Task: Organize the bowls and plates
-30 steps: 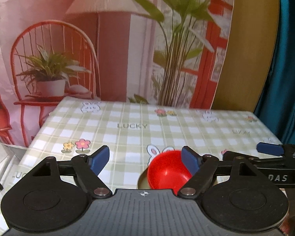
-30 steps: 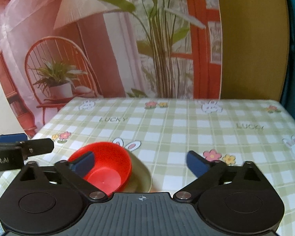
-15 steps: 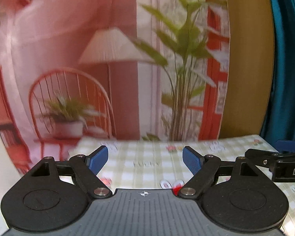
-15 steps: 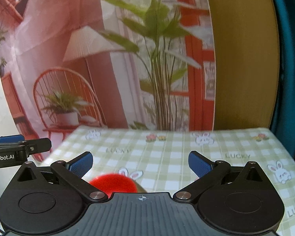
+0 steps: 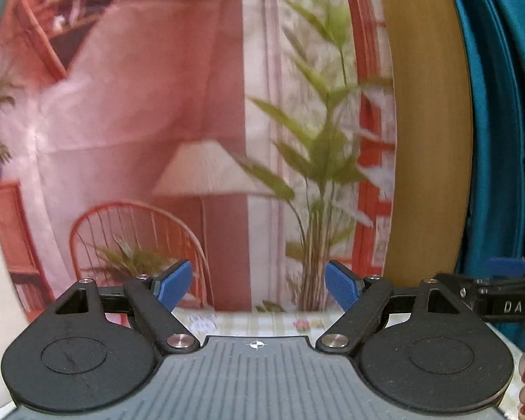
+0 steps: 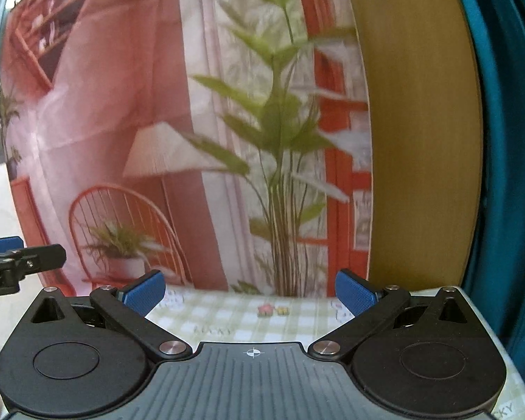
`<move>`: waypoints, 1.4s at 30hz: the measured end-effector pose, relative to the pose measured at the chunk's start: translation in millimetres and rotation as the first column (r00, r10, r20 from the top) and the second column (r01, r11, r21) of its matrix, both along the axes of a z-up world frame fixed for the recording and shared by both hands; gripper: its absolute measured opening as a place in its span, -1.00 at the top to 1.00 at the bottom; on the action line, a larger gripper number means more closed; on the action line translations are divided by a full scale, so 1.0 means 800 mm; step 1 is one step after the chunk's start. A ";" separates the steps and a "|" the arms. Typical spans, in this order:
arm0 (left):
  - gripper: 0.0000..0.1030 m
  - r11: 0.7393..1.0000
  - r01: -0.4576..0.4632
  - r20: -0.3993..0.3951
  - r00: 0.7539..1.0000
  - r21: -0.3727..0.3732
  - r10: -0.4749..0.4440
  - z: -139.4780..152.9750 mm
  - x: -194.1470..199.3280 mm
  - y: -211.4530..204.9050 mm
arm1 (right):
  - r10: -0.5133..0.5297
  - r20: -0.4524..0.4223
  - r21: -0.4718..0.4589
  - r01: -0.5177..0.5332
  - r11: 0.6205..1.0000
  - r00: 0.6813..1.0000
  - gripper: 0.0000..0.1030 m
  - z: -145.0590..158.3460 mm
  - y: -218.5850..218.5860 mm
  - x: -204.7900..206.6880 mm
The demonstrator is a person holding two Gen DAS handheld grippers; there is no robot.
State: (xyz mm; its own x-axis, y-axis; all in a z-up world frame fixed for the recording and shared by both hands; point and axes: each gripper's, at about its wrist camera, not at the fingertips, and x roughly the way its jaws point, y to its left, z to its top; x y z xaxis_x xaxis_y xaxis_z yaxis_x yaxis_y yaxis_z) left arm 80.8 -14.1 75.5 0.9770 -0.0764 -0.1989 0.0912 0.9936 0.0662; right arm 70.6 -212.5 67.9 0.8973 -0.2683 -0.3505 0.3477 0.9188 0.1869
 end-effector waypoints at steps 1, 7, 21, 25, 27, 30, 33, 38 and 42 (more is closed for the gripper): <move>-0.69 1.000 0.000 0.007 1.000 -0.006 0.000 0.005 -0.003 0.000 | 0.001 0.006 -0.003 -0.001 1.000 1.000 -0.99 0.004 0.001 -0.003; -0.70 1.000 0.011 0.022 1.000 -0.003 -0.011 0.017 -0.015 -0.007 | -0.013 0.038 -0.007 0.014 1.000 0.999 -1.00 0.024 0.002 -0.022; -0.70 1.000 0.010 0.012 1.000 0.002 -0.010 0.016 -0.018 -0.012 | -0.031 0.031 -0.026 0.032 0.999 0.999 -1.00 0.033 0.006 -0.033; -0.70 1.000 0.011 0.005 1.000 -0.004 -0.011 0.015 -0.017 -0.011 | -0.029 0.032 -0.031 0.030 0.999 0.999 -1.00 0.035 0.007 -0.034; -0.70 1.000 0.012 0.002 1.000 -0.004 -0.012 0.014 -0.016 -0.010 | -0.027 0.033 -0.029 0.028 0.999 0.999 -1.00 0.035 0.007 -0.034; -0.70 1.000 0.013 -0.001 1.000 -0.005 -0.013 0.013 -0.016 -0.009 | -0.028 0.032 -0.029 0.029 0.999 0.999 -0.99 0.035 0.007 -0.034; -0.70 1.000 0.014 -0.007 1.000 -0.006 -0.014 0.011 -0.016 -0.008 | -0.028 0.033 -0.029 0.029 0.999 0.999 -1.00 0.035 0.008 -0.034; -0.70 1.000 0.015 -0.014 1.000 -0.010 -0.015 0.010 -0.014 -0.006 | -0.028 0.033 -0.029 0.029 0.999 0.999 -1.00 0.036 0.010 -0.035; -0.70 1.000 0.014 -0.015 1.000 -0.011 -0.014 0.010 -0.014 -0.005 | -0.028 0.033 -0.030 0.029 0.999 0.999 -1.00 0.036 0.009 -0.035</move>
State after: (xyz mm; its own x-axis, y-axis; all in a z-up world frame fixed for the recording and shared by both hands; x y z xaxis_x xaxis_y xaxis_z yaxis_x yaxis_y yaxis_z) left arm 69.4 -18.2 83.7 0.9728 -0.0921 -0.2127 0.1059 0.9929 0.0542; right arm 42.9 -205.0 96.3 0.9000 -0.3042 -0.3121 0.3681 0.9140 0.1708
